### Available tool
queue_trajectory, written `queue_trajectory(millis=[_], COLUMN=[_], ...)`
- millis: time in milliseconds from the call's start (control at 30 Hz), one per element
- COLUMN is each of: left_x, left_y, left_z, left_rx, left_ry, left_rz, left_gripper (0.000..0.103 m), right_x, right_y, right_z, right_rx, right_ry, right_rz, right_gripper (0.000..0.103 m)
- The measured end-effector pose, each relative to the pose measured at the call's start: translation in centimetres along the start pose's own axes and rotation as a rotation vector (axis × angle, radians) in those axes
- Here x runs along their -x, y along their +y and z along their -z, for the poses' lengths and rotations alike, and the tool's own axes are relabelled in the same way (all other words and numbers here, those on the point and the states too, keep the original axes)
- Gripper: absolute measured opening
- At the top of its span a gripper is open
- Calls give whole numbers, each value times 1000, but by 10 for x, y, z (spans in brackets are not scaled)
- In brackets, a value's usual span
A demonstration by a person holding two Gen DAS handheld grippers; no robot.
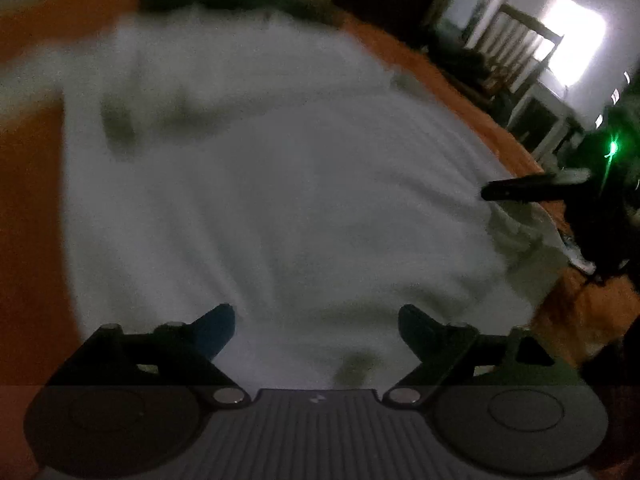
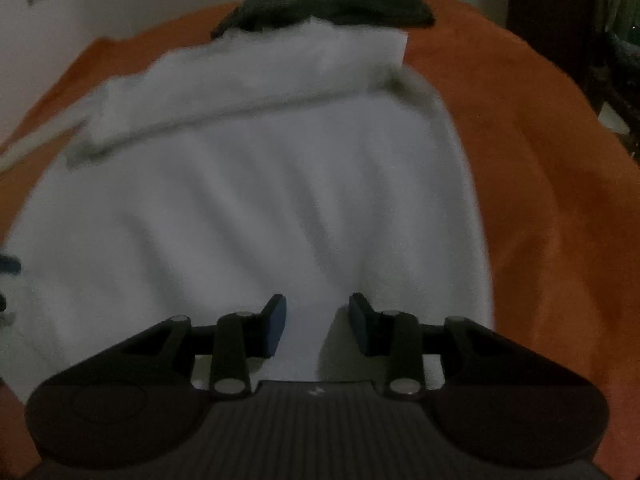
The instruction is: Fold clothes
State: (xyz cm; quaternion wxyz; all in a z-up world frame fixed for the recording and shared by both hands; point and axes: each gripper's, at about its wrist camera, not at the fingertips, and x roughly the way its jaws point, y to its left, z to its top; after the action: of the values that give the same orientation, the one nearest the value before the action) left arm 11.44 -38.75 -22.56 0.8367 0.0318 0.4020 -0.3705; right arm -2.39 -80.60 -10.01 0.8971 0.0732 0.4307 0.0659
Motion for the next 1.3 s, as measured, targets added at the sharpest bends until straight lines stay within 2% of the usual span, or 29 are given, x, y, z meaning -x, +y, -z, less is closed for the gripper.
queue_trajectory(millis=[33,100,133,233,267,300,367,400,467,533,633,700,800,833,900,933,967,1000,1033,1133,1167,1200,1233,1267,1300], left_x=[9,9,9,-5,-10,-14,-24,-28,-37,-44,-40,-59,-112,-132,-165,-179,-181,-184,-186,-191,-190,-189,-187,-183,-179], left_y=[0,9,13,24,27,31,38,41,49,55,61,73,105,117,138,146,145,144,142,128,129,129,131,133,136], left_z=[-12,-39,-50,-55,-57,-59,-62,-64,-67,-75,-142,-187,-208,-208,-202,-199,-194,-190,-186,-175,-174,-172,-171,-170,-168], left_rx=[-45,-49,-50,-33,-28,-22,-11,-6,5,12,-16,15,113,155,250,288,290,291,282,135,119,103,93,101,110], left_ry=[-47,-113,-138,-118,-111,-105,-92,-85,-72,-65,-97,-64,4,36,106,129,108,87,71,80,72,64,55,42,29], left_rz=[-19,-45,-57,-81,-89,-97,-113,-121,-137,-148,-107,-78,-85,-105,-174,-200,-197,-194,-191,-210,-210,-209,-209,-211,-215], left_gripper=[101,102,102,102,102,102,99,98,98,100,102,103,102,102,90,90,92,99,100,97,95,92,90,85,81], right_x=[8,9,-3,-50,-65,-75,-98,-99,-86,-73,-54,-64,-98,-117,-169,-191,-213,-234,-253,-290,-297,-302,-306,-307,-308], right_y=[0,6,6,8,8,4,-10,-20,-32,-32,-34,-44,-71,-81,-109,-120,-130,-139,-146,-167,-173,-176,-179,-180,-182], right_z=[-14,-45,-59,-78,-81,-76,-53,-41,-42,-86,-153,-225,-314,-338,-374,-383,-386,-389,-386,-367,-359,-355,-352,-353,-354], right_rx=[14,77,100,113,111,102,87,56,17,14,12,43,10,-20,-118,-174,-215,-256,-284,-391,-451,-475,-498,-498,-498], right_ry=[-63,-167,-182,-183,-174,-152,-95,-91,-94,-114,-142,-106,-130,-102,9,44,63,82,98,160,200,194,188,178,169], right_rz=[-24,-9,12,28,28,57,106,112,89,76,56,74,172,190,133,109,110,113,129,113,88,66,44,29,13], right_gripper=[42,61,69,65,58,53,51,51,50,50,55,55,51,51,51,51,50,50,51,51,45,38,21,14,12])
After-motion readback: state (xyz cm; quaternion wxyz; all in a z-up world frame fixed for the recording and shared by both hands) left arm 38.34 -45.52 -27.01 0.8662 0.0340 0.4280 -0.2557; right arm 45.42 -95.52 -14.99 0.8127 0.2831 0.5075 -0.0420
